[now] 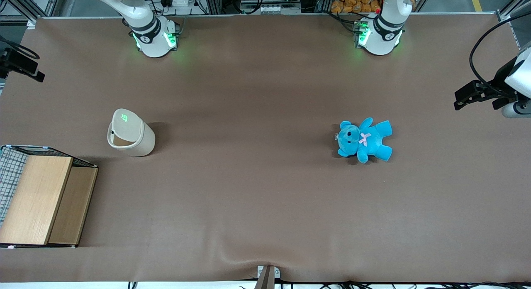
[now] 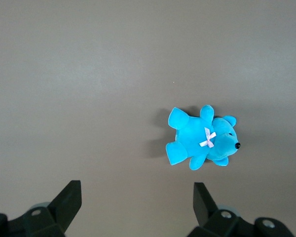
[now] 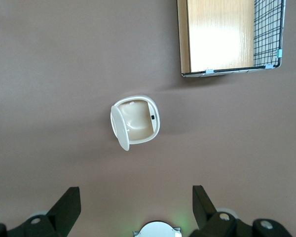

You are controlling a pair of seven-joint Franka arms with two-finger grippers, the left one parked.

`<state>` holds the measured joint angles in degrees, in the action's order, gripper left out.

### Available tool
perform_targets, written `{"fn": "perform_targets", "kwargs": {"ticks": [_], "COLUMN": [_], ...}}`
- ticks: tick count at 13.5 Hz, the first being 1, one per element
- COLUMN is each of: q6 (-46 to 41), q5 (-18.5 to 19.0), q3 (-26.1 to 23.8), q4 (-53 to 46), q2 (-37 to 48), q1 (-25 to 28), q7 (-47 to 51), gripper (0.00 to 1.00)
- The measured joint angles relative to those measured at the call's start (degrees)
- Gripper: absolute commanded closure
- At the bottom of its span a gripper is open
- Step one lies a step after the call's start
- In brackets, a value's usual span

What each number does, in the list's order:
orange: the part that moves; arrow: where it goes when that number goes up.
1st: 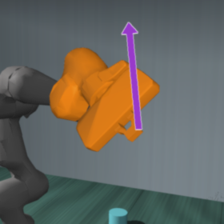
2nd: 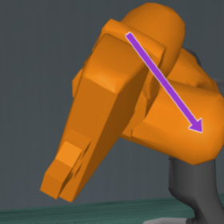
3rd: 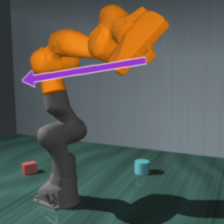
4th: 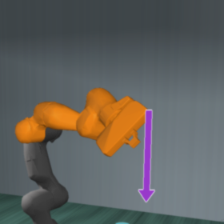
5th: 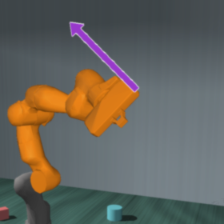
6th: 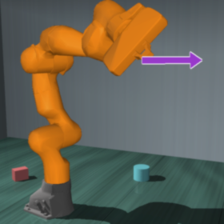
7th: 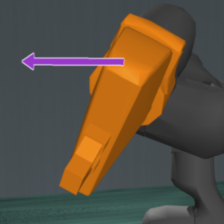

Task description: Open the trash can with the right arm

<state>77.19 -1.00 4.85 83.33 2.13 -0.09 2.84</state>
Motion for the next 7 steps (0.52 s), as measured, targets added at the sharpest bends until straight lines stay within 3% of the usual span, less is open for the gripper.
{"fn": "perform_targets", "kwargs": {"ticks": [7], "q6": [-1.3], "q5": [0.0], "q3": [0.0], "q4": [-1.6], "q2": [0.0], "q1": [0.0], "q7": [0.1], "gripper": [0.0]}}
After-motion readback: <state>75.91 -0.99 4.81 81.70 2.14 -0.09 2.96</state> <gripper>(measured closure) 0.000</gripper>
